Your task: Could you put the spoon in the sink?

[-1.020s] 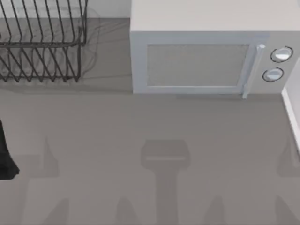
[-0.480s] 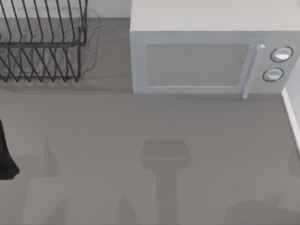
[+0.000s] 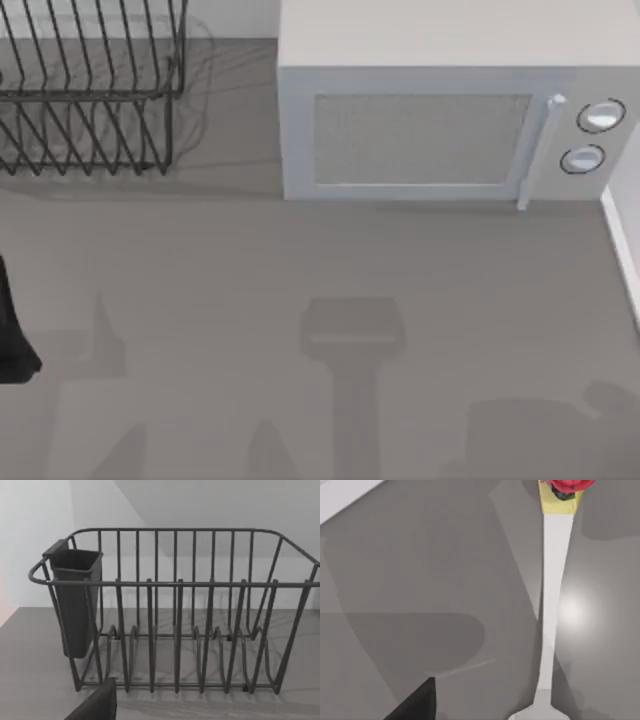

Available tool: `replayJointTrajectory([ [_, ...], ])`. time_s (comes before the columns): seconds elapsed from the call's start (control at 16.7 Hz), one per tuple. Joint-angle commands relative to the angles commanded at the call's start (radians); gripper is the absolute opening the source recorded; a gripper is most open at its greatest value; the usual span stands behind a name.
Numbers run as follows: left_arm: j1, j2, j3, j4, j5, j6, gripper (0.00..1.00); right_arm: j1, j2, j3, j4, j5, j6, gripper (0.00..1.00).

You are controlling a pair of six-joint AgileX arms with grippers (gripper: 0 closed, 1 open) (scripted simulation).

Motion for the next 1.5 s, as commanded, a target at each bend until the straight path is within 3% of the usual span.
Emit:
replayJointTrajectory([
  [0.48, 0.0, 0.0, 0.0, 0.0, 0.0, 0.0, 1.0, -0.002, 0.027, 0.007, -0.002, -0.001, 0.008, 1.0],
  [1.02, 0.0, 0.0, 0.0, 0.0, 0.0, 0.0, 1.0, -0.003, 0.225, -0.214, 0.425, -0.001, 0.013, 1.0],
  [1.38, 0.0, 0.0, 0.0, 0.0, 0.0, 0.0, 1.0, -0.002, 0.251, -0.242, 0.471, -0.001, 0.014, 1.0],
  [1.5, 0.0, 0.0, 0.0, 0.0, 0.0, 0.0, 1.0, -0.002, 0.251, -0.242, 0.471, -0.001, 0.014, 0.85],
])
